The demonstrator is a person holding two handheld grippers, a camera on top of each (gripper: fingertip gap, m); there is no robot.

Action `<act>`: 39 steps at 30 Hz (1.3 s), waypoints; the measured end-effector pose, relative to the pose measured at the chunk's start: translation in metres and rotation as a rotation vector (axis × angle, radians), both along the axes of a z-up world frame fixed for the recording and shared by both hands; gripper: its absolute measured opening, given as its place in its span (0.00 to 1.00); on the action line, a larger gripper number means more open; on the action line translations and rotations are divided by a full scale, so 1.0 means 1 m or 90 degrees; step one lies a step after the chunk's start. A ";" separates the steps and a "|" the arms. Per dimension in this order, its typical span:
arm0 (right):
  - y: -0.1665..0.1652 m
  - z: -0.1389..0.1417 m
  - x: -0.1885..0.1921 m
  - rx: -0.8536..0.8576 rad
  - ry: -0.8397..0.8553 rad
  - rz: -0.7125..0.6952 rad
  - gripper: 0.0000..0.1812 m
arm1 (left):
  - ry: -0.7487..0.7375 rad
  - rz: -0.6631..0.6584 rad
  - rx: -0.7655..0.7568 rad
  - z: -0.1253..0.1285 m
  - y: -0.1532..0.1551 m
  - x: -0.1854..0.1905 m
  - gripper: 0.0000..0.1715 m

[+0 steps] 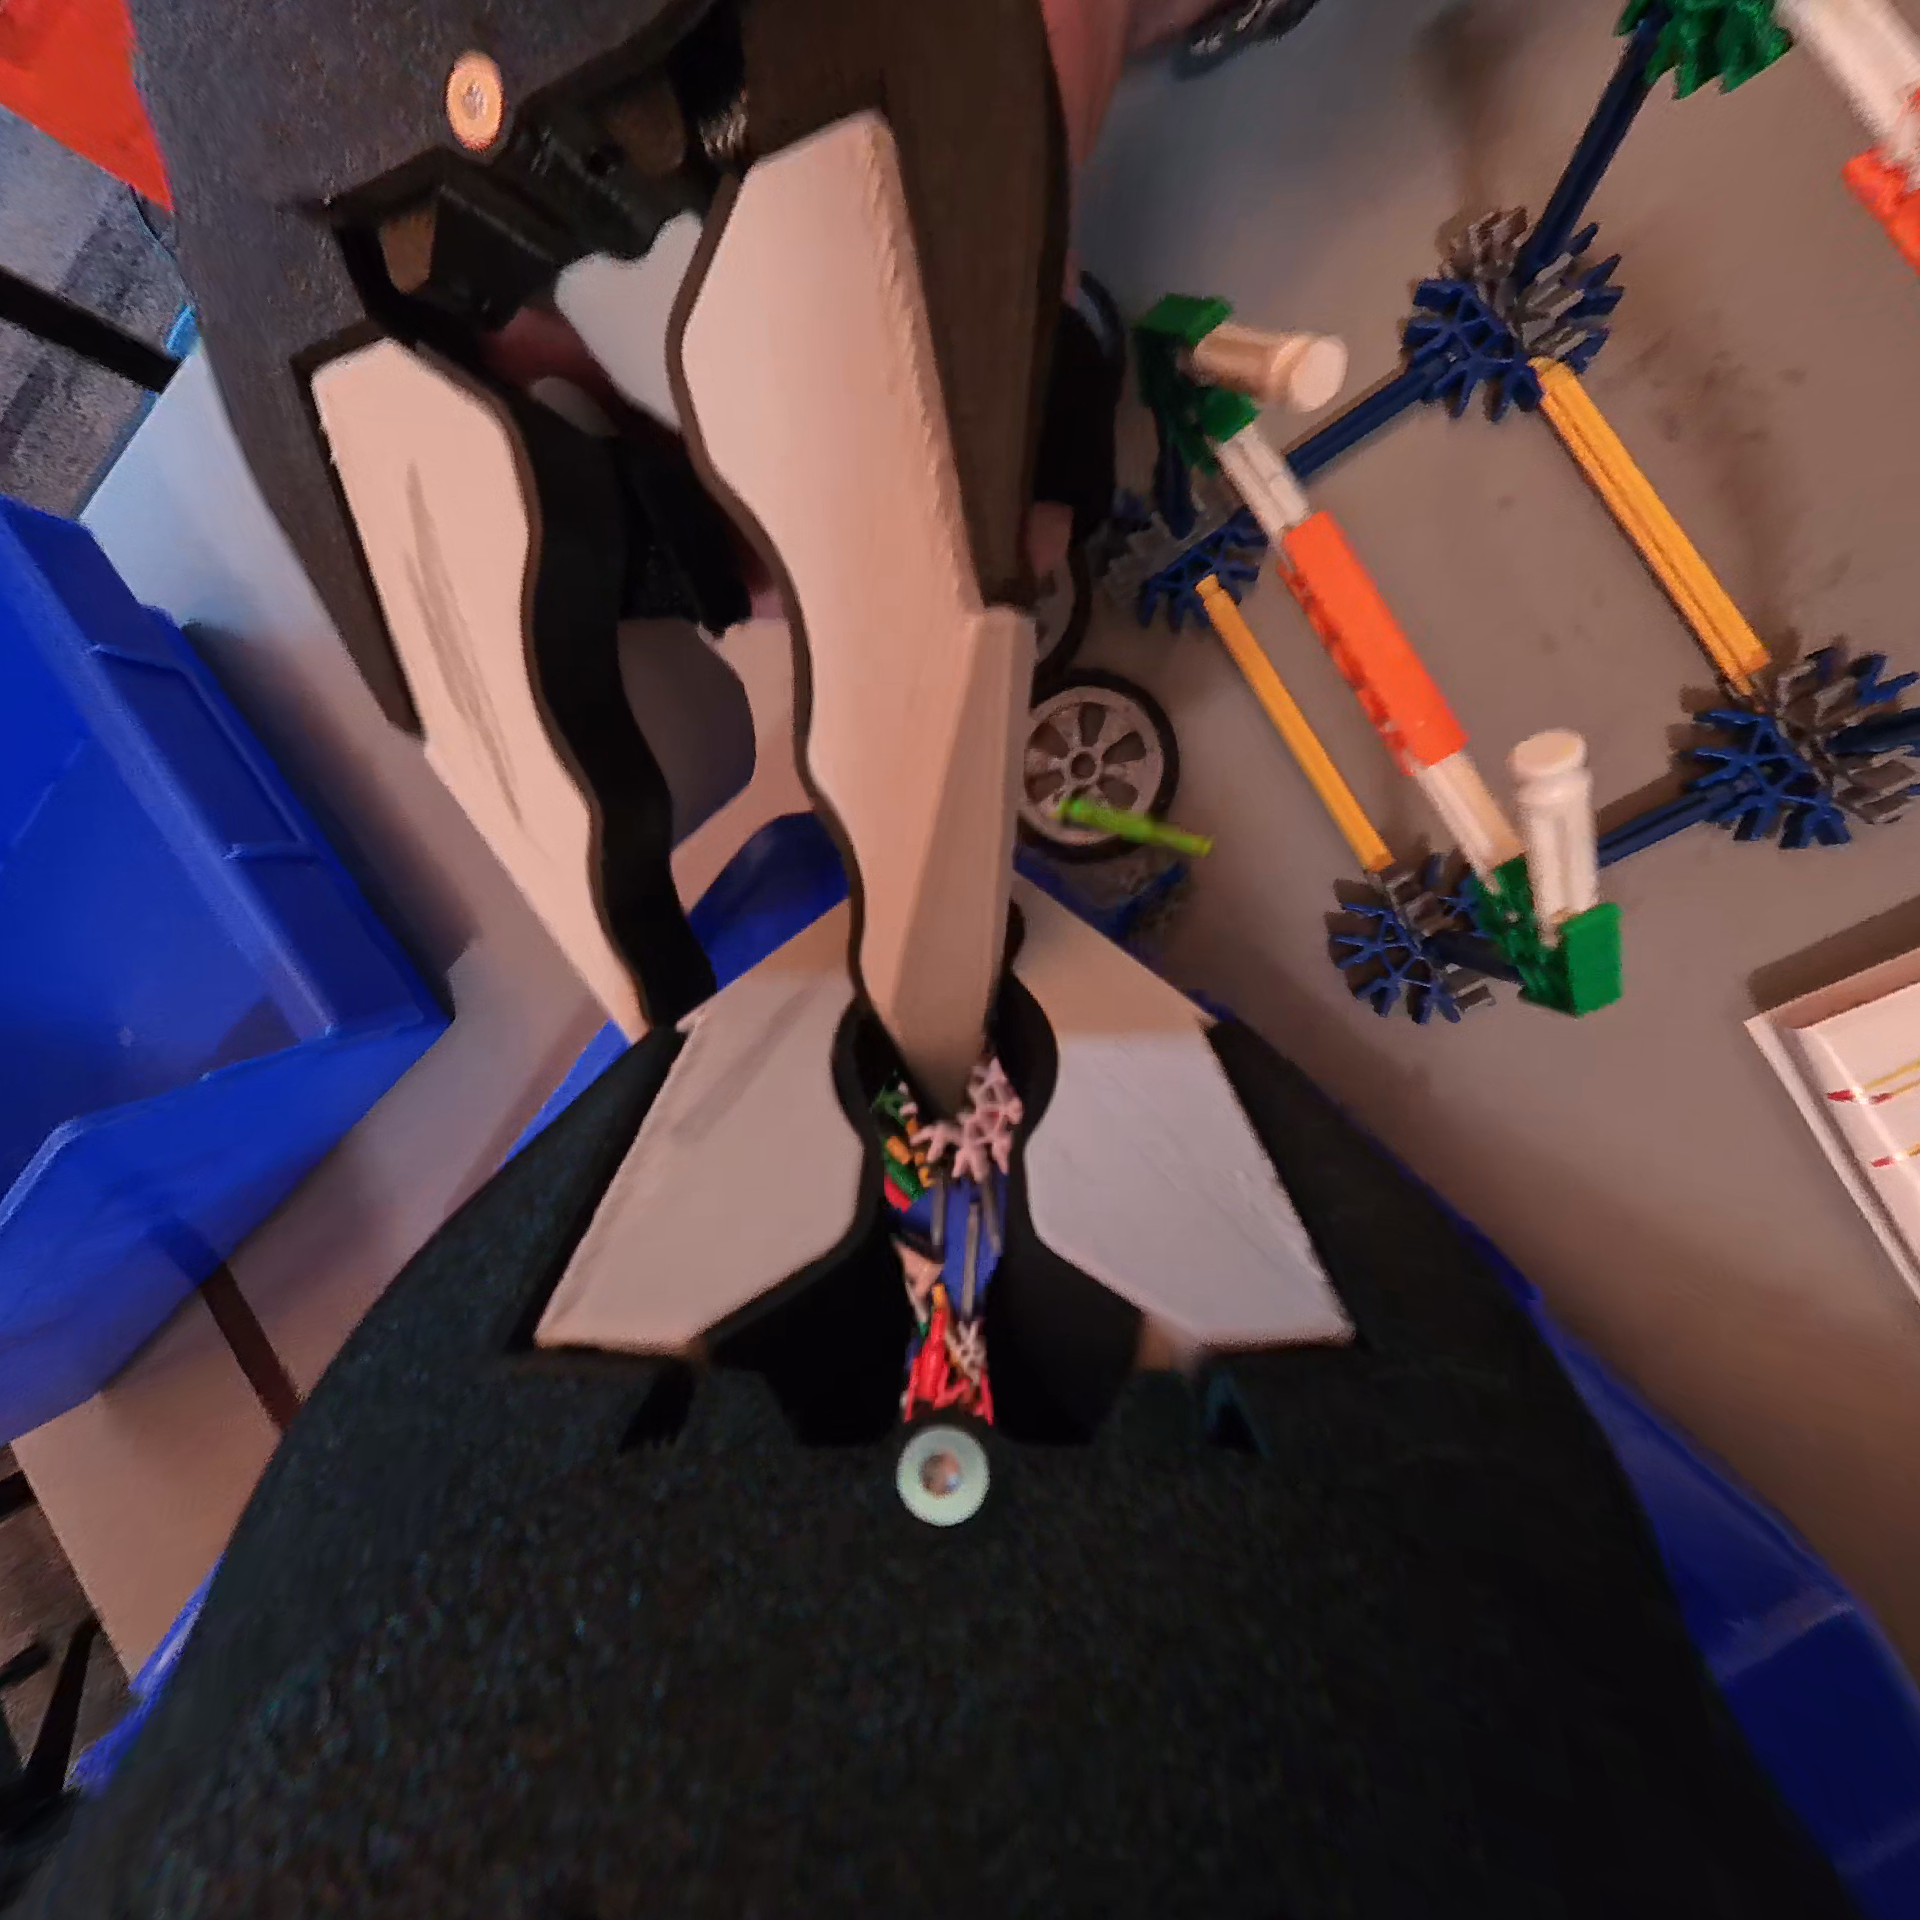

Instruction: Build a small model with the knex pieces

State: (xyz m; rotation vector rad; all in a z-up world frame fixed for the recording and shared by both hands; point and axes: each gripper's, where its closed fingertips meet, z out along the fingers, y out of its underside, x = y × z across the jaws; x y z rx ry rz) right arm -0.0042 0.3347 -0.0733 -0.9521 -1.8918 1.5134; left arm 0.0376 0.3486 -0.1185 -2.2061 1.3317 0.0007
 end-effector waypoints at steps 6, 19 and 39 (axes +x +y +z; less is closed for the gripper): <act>0.020 0.003 0.006 -0.021 -0.031 -0.023 0.15 | -0.020 0.040 0.005 0.019 -0.007 -0.022 0.06; 0.049 -0.079 0.047 0.223 -0.297 -0.051 0.15 | 0.013 0.035 -0.099 -0.011 -0.026 -0.025 0.12; 0.085 -0.035 0.033 0.282 -0.221 -0.144 0.03 | 0.033 0.112 -0.039 0.005 -0.016 -0.070 0.11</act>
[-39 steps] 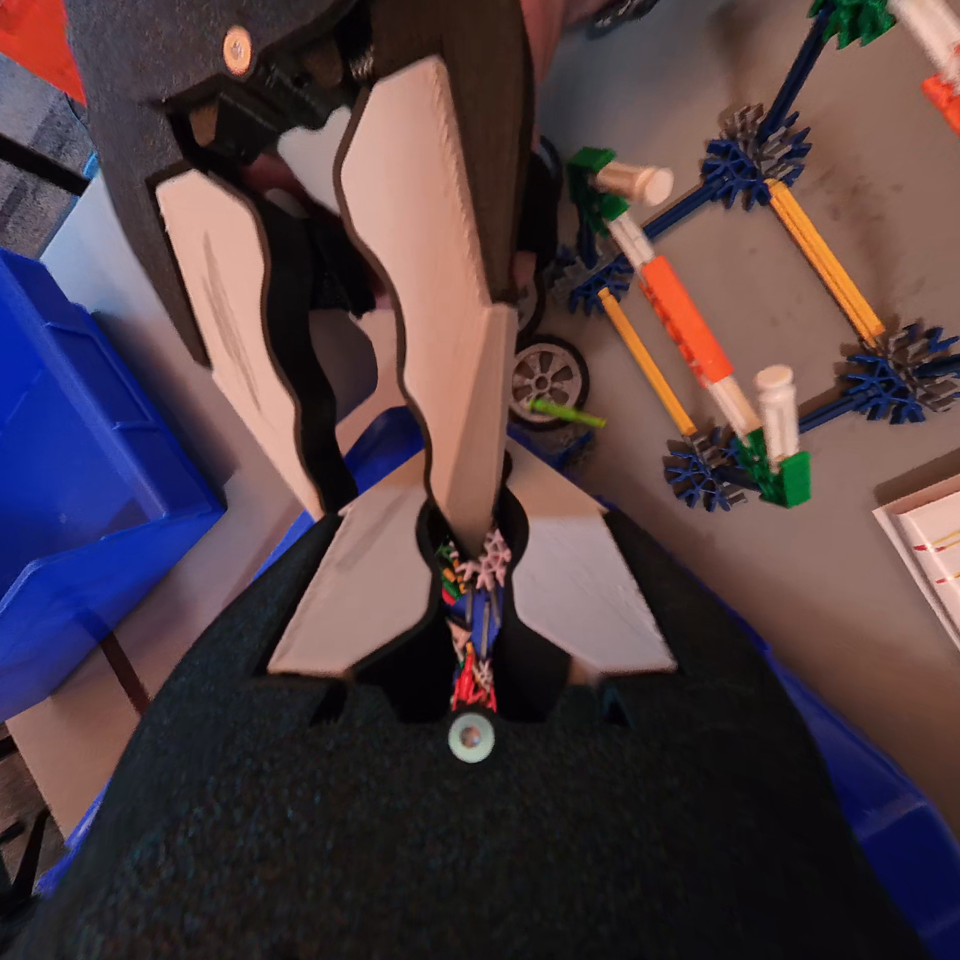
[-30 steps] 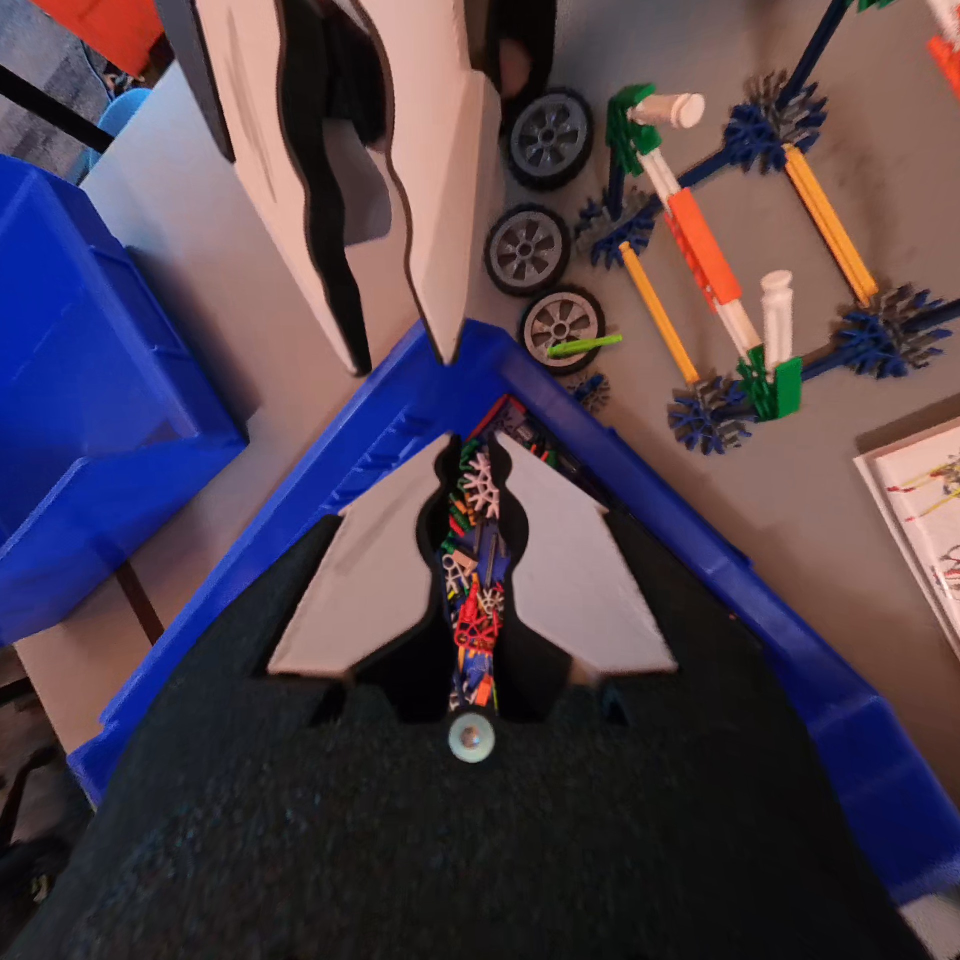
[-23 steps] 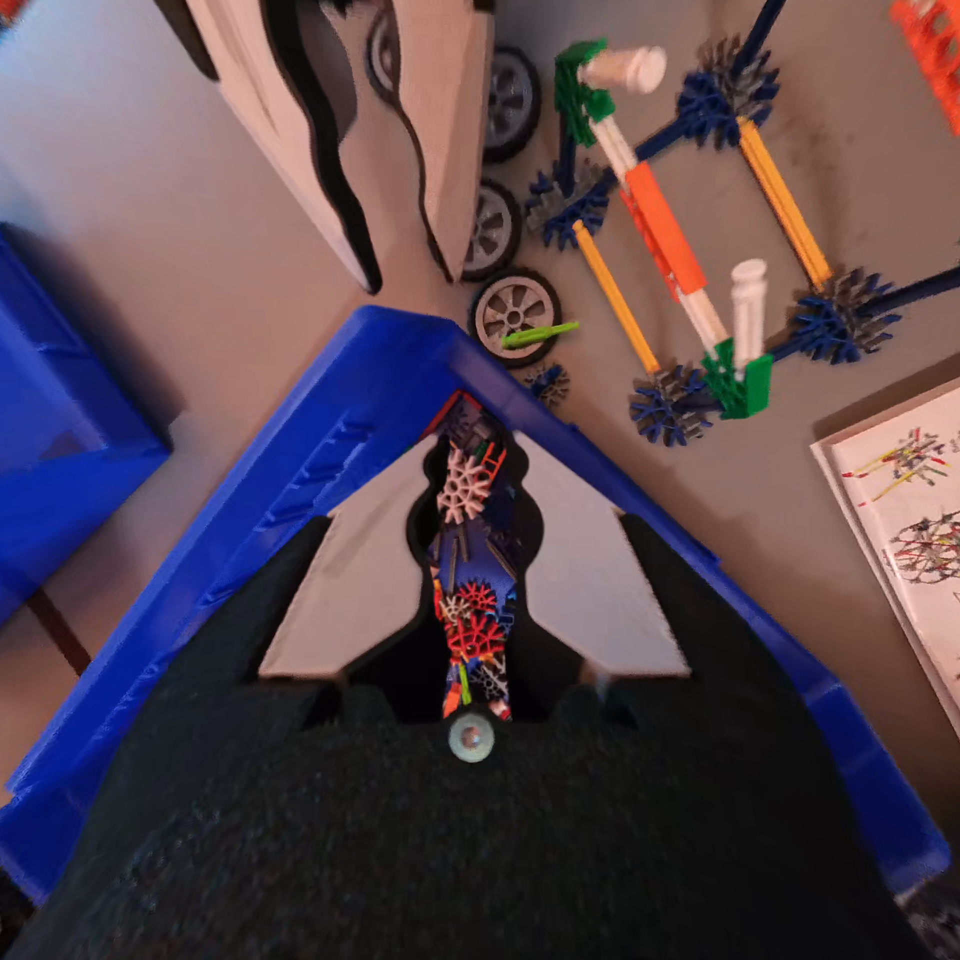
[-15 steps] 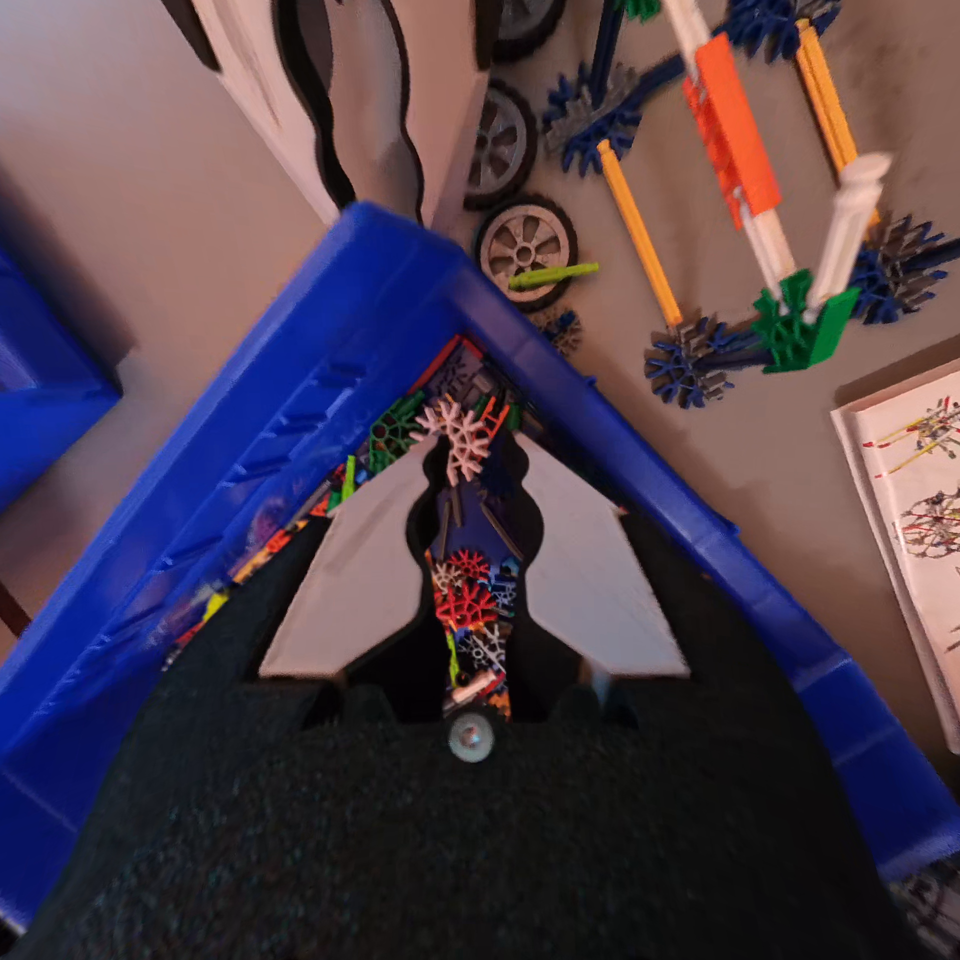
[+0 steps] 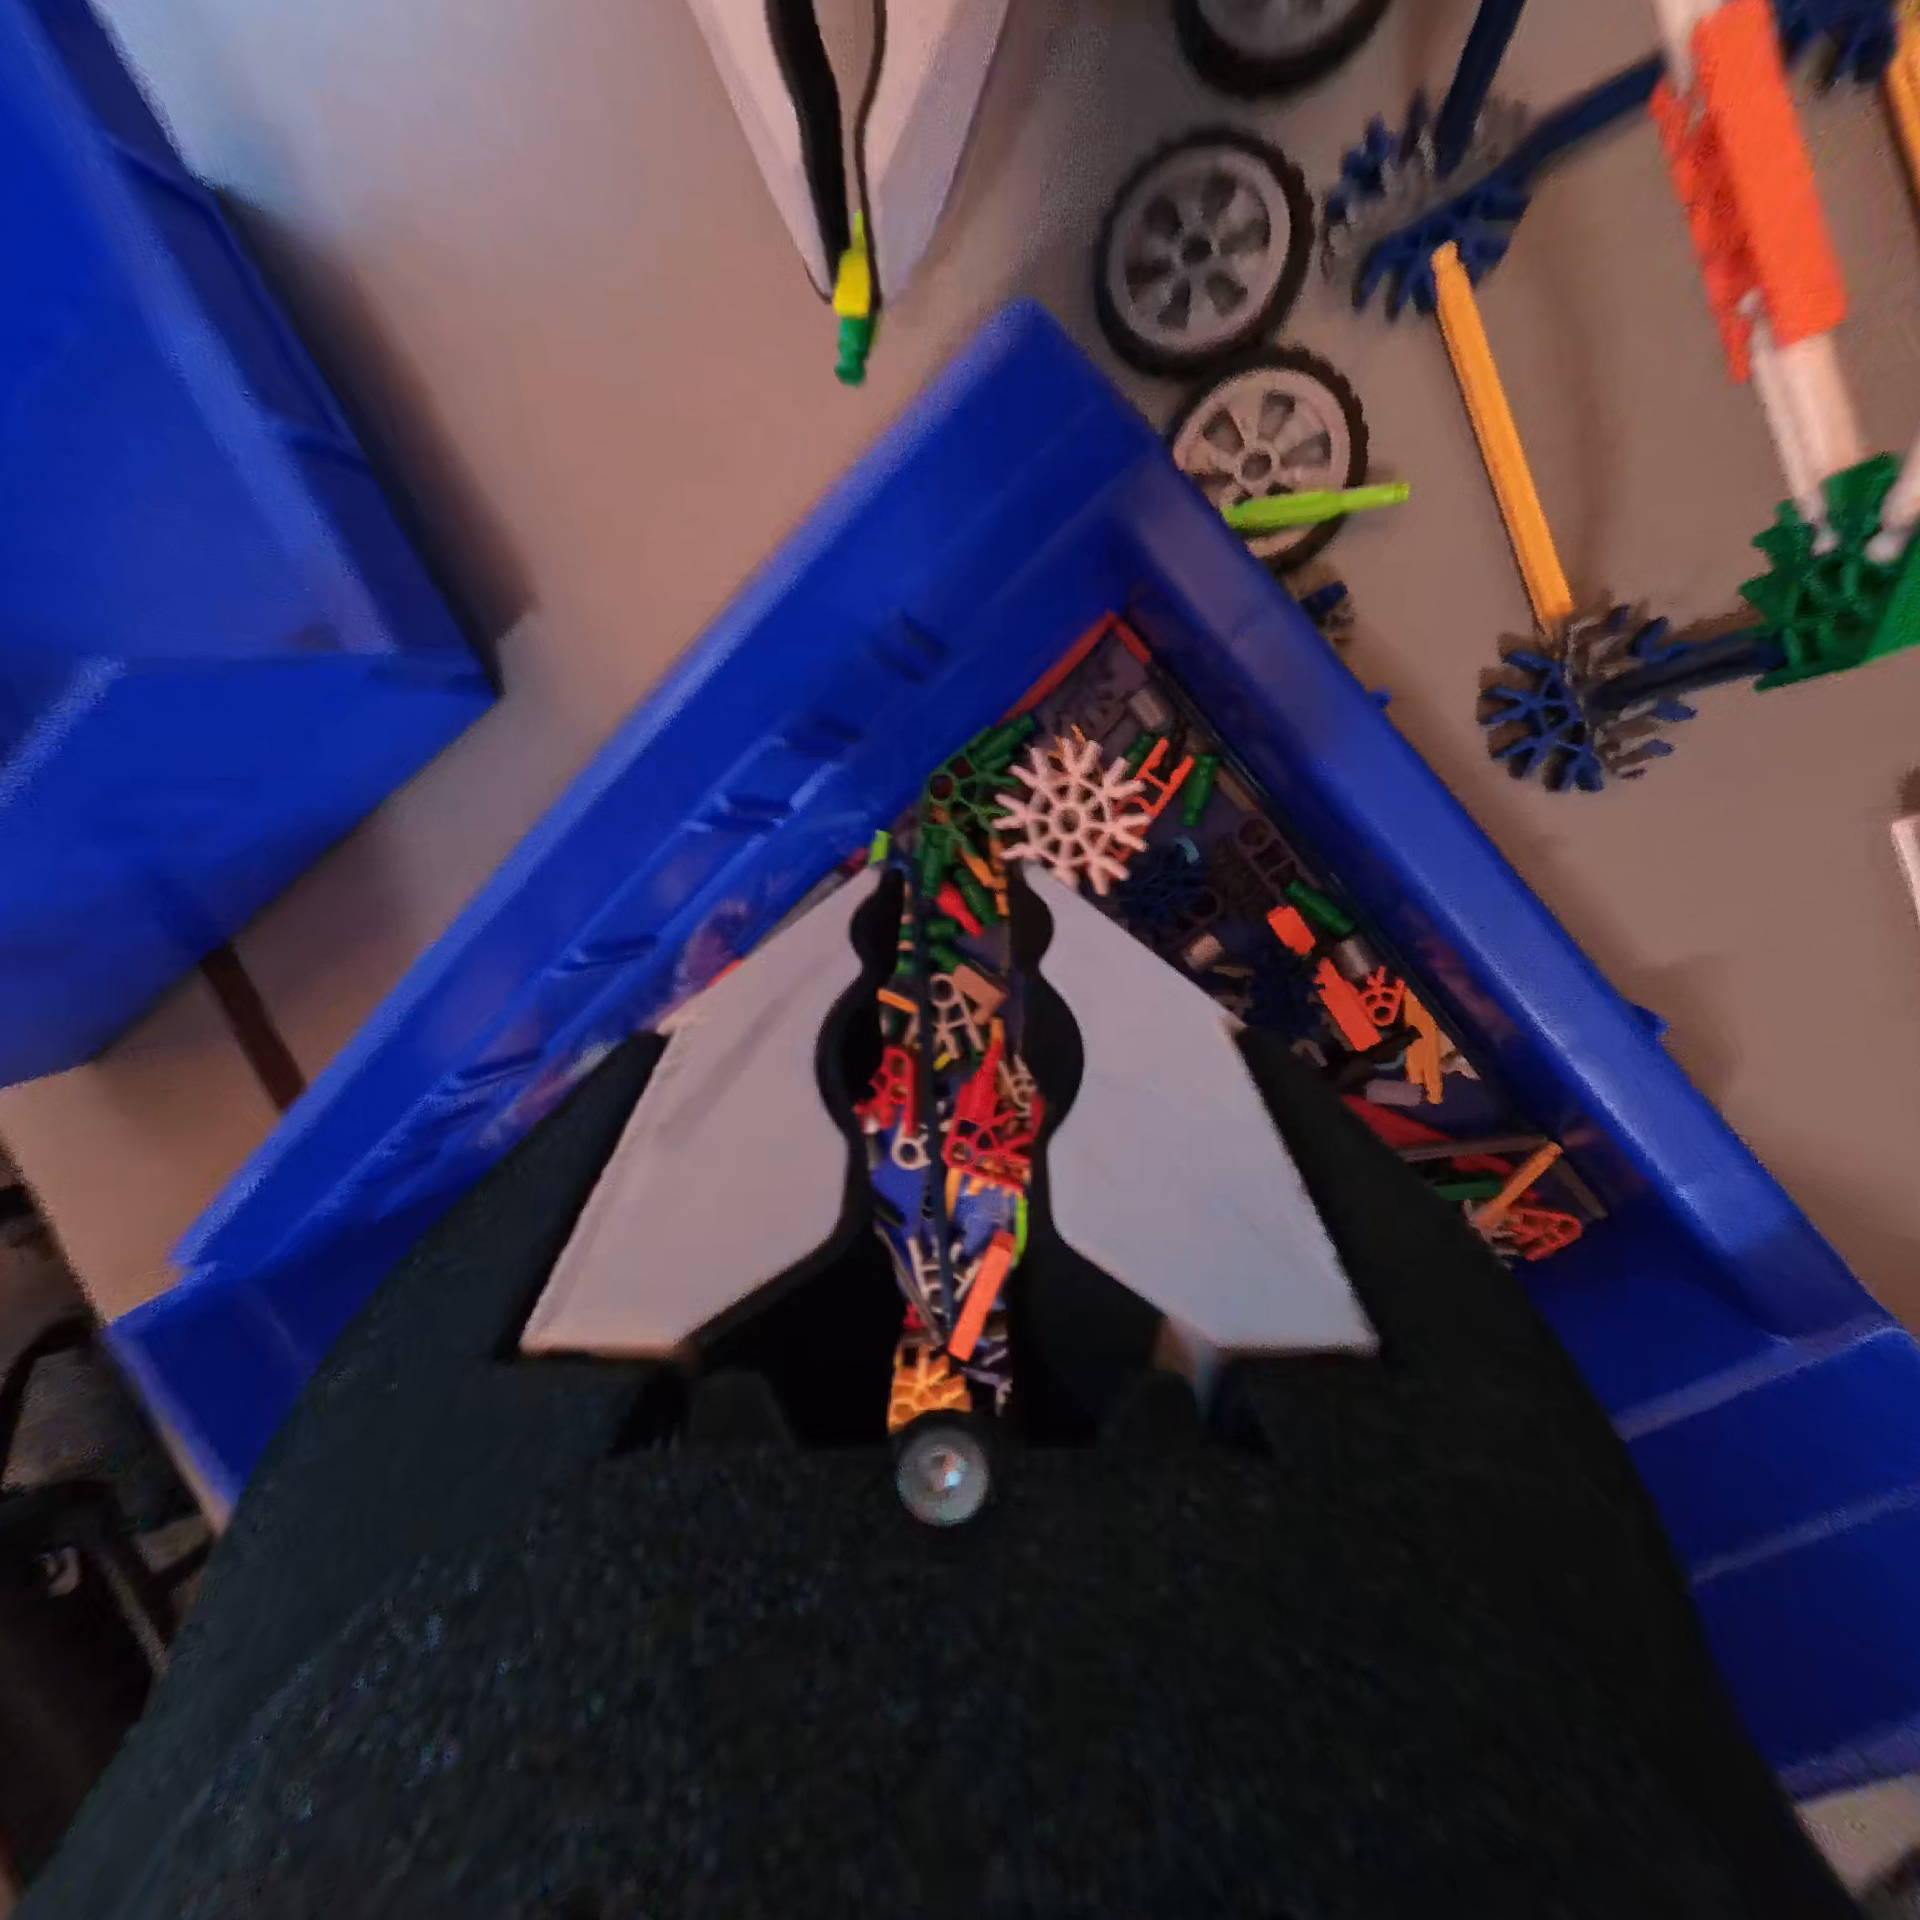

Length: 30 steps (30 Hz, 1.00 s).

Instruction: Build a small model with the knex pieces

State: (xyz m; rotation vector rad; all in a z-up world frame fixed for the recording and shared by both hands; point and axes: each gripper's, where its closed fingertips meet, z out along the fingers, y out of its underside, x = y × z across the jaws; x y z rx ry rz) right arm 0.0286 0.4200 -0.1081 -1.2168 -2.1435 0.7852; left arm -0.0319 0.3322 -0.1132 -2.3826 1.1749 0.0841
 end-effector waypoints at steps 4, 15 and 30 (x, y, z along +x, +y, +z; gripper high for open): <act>-0.035 0.079 -0.004 -0.039 0.155 0.096 0.03 | -0.050 -0.017 0.126 0.044 0.013 0.012 0.12; -0.072 0.082 -0.038 -0.012 0.199 0.155 0.03 | -0.068 -0.050 0.239 0.083 0.018 0.026 0.09; -0.069 0.081 -0.042 -0.005 0.227 0.154 0.03 | -0.111 -0.050 0.240 0.083 0.021 0.025 0.03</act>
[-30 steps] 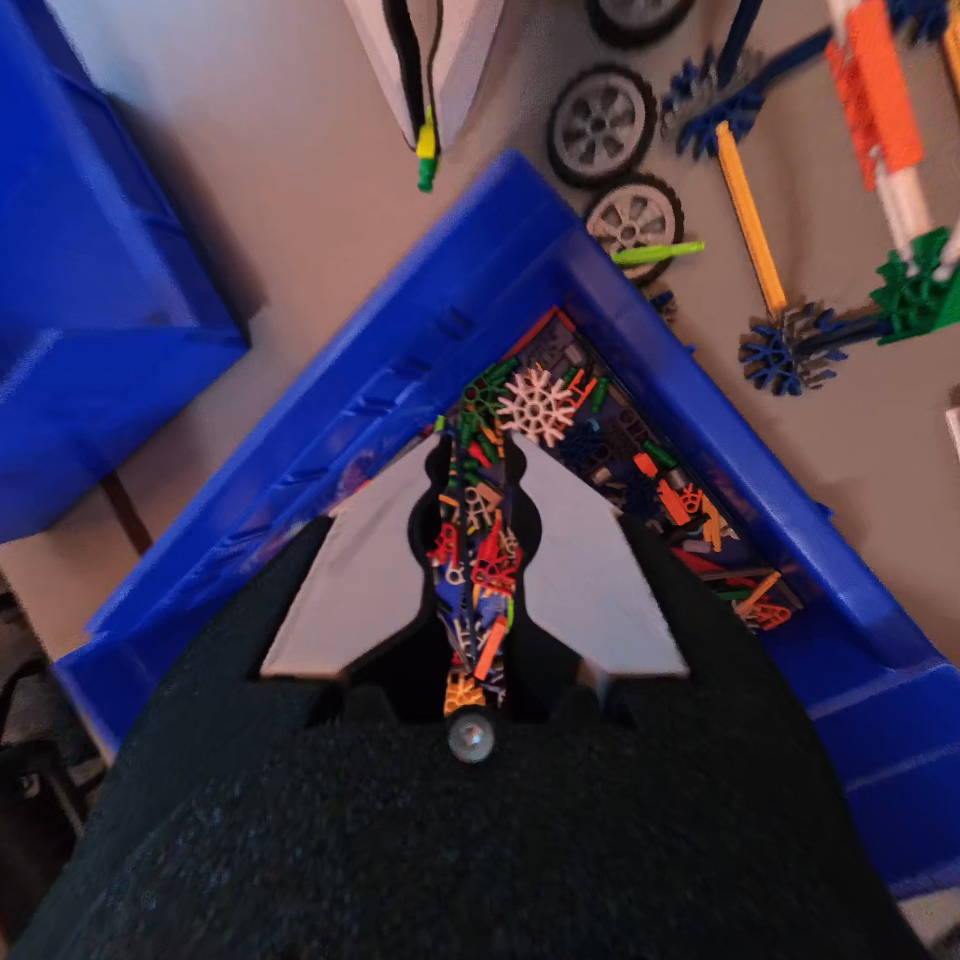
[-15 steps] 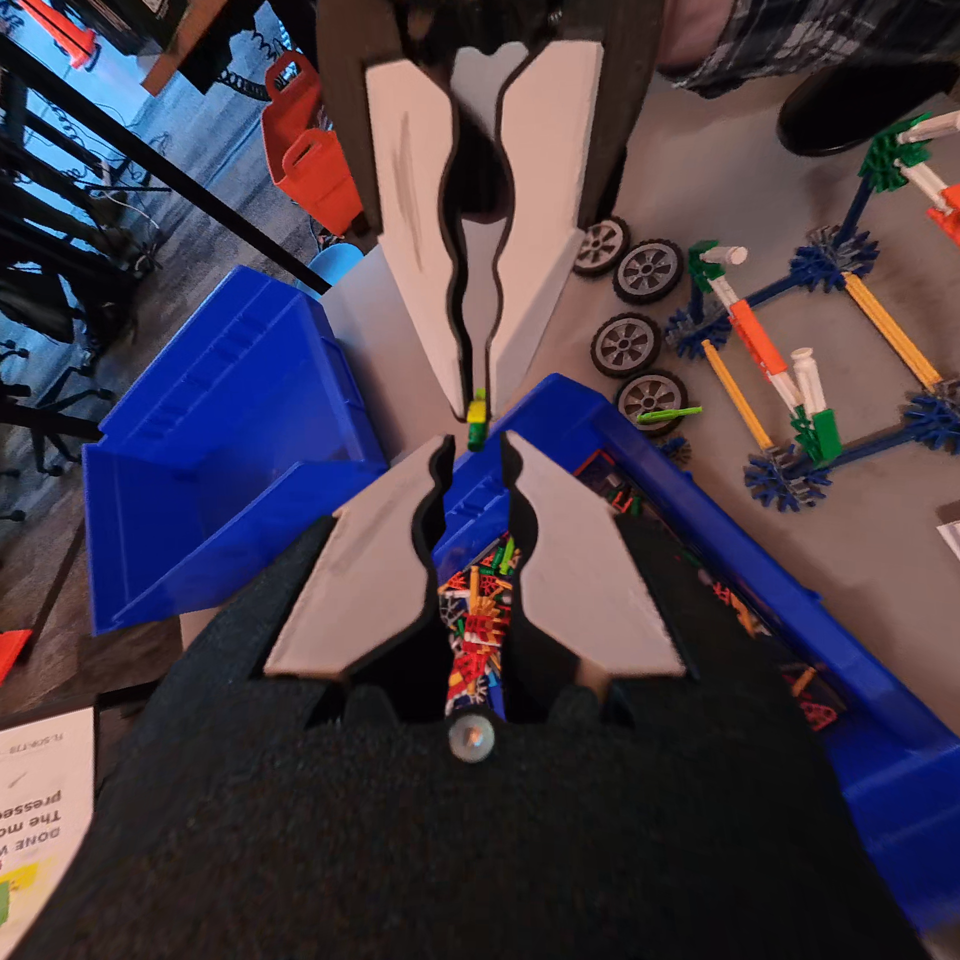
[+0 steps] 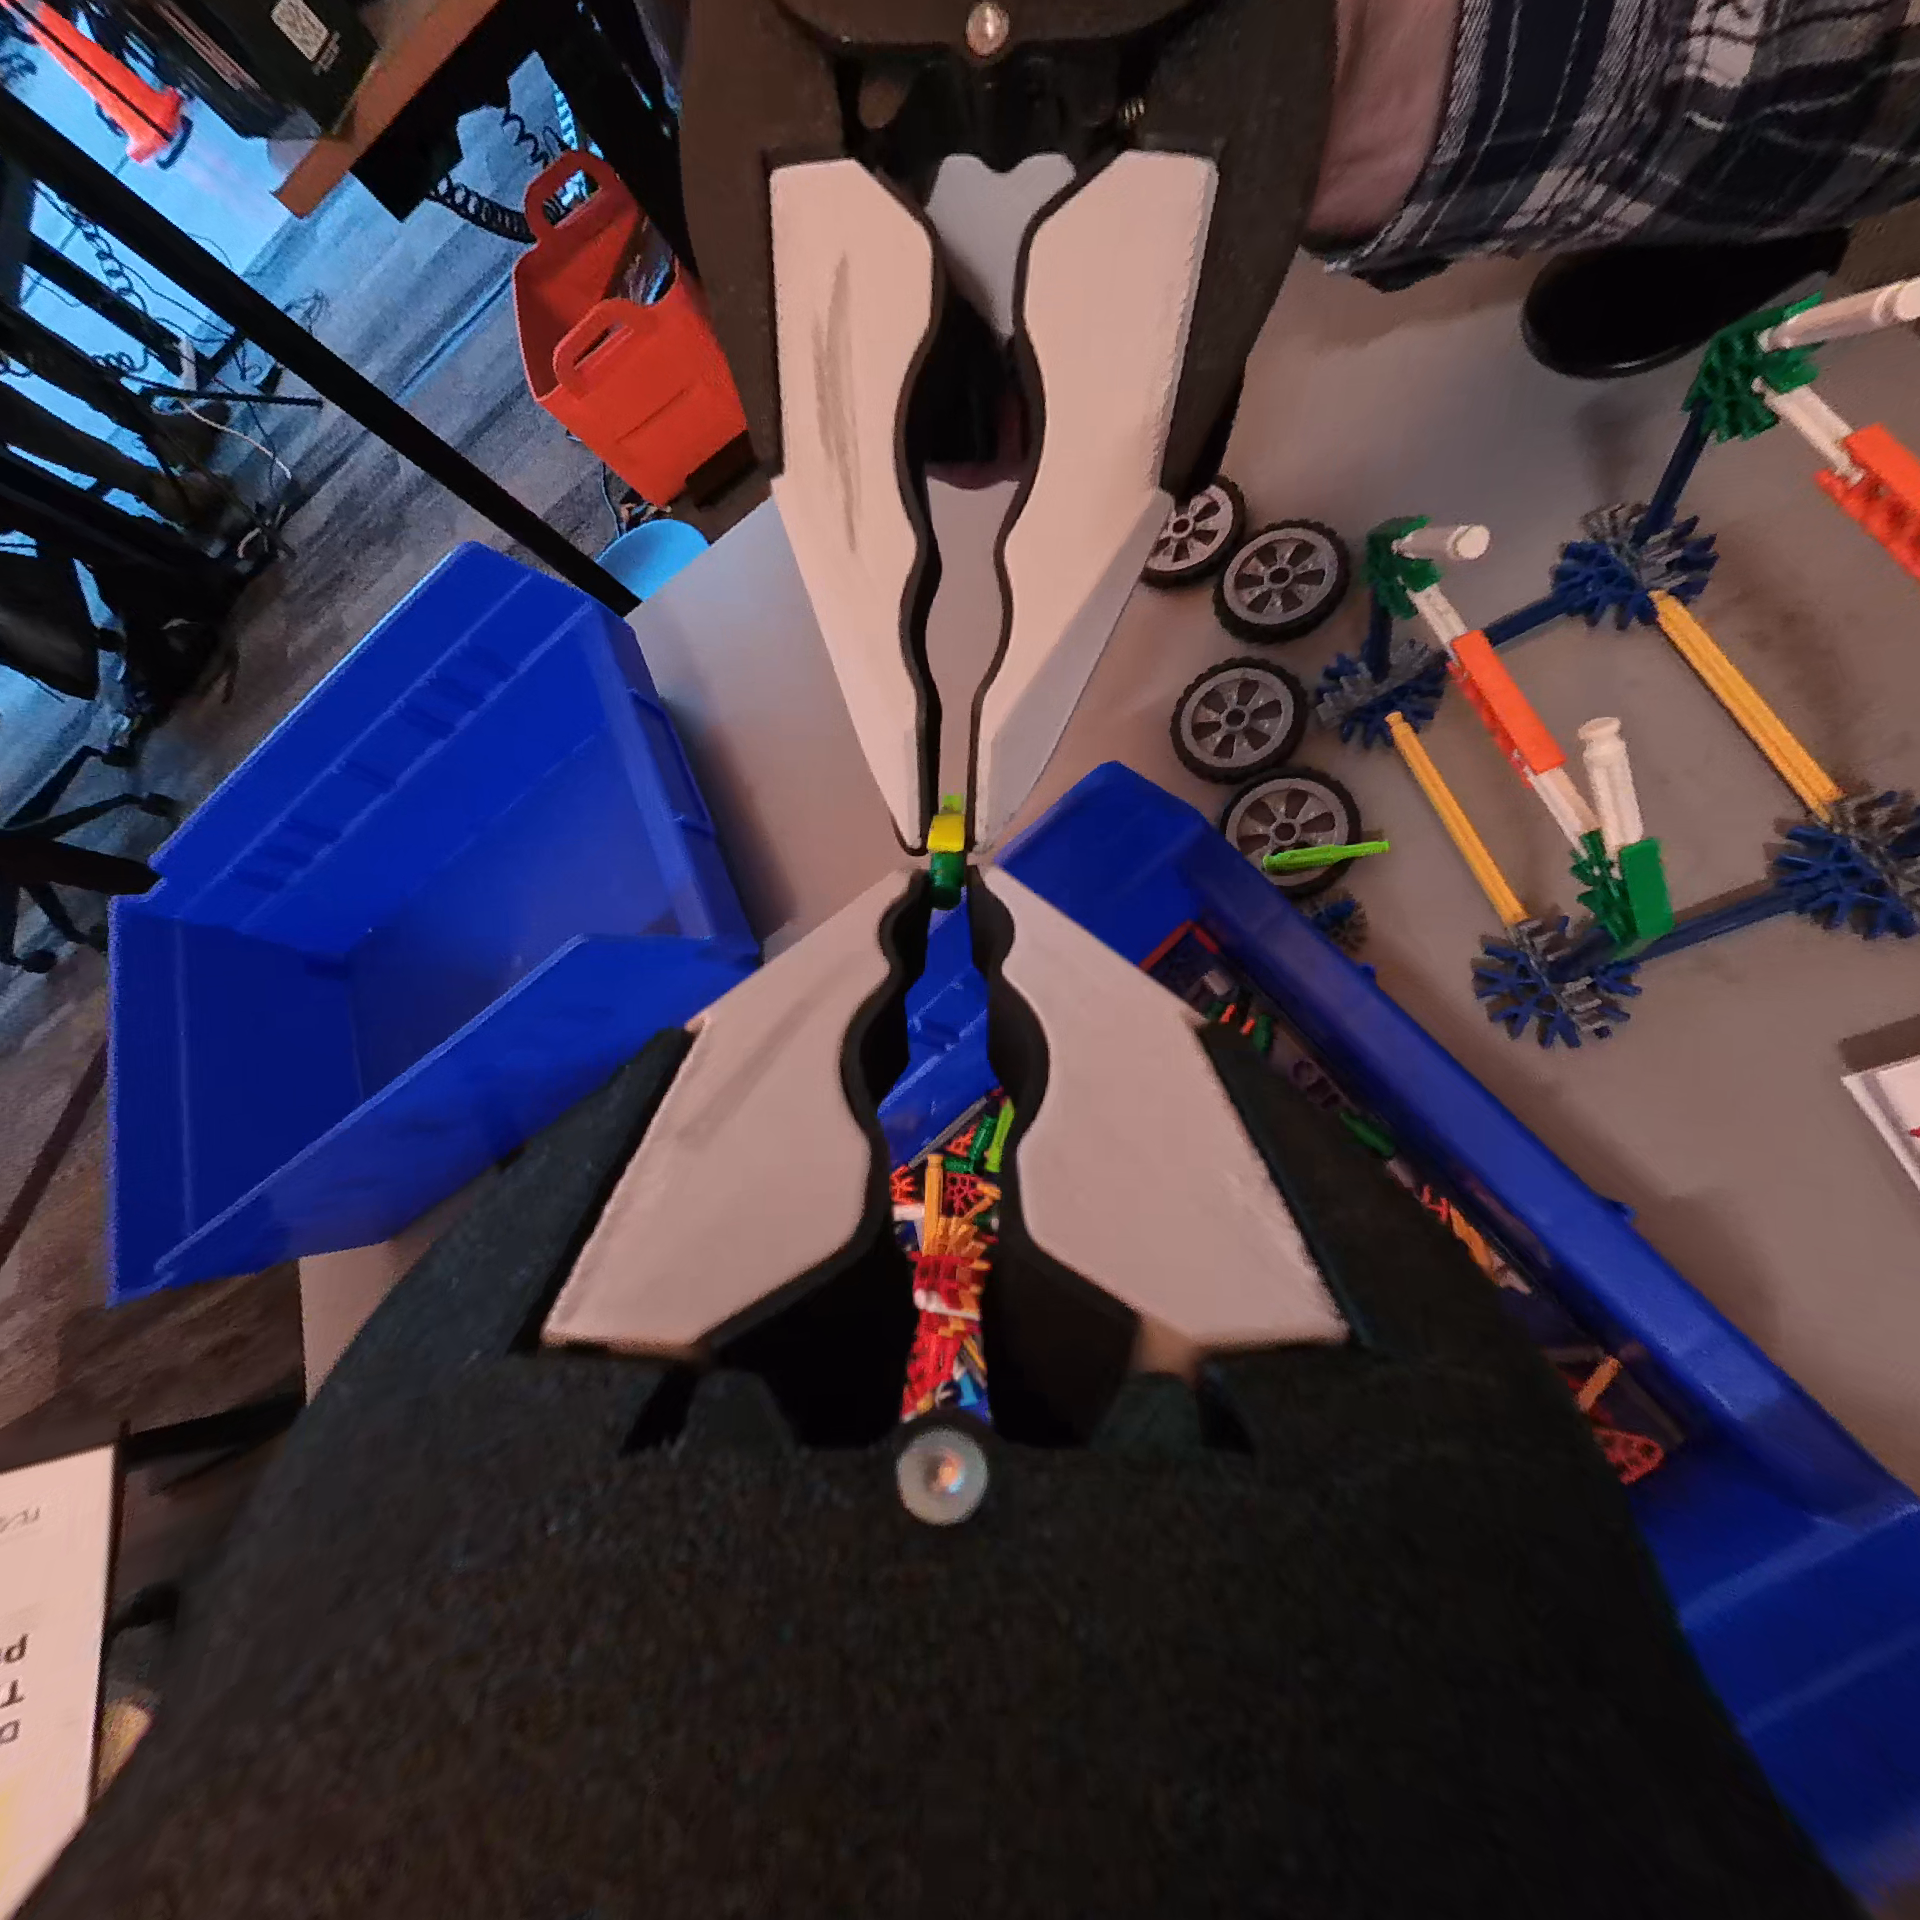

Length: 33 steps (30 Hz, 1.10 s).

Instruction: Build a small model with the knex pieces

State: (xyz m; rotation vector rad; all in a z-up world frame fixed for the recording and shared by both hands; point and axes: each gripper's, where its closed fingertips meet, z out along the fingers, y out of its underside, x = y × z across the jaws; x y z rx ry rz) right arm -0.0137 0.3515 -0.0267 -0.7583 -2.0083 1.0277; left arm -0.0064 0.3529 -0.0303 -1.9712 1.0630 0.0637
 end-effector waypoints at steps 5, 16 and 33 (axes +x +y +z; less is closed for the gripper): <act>0.000 -0.004 -0.003 -0.004 -0.001 0.001 0.03 | -0.009 -0.005 0.001 0.002 -0.002 0.000 0.03; 0.005 -0.011 -0.009 -0.019 0.013 -0.014 0.03 | 0.073 0.028 -0.006 -0.011 0.002 -0.014 0.02; 0.006 -0.010 -0.013 -0.061 0.019 -0.015 0.02 | -0.004 0.012 0.017 -0.002 0.004 -0.014 0.02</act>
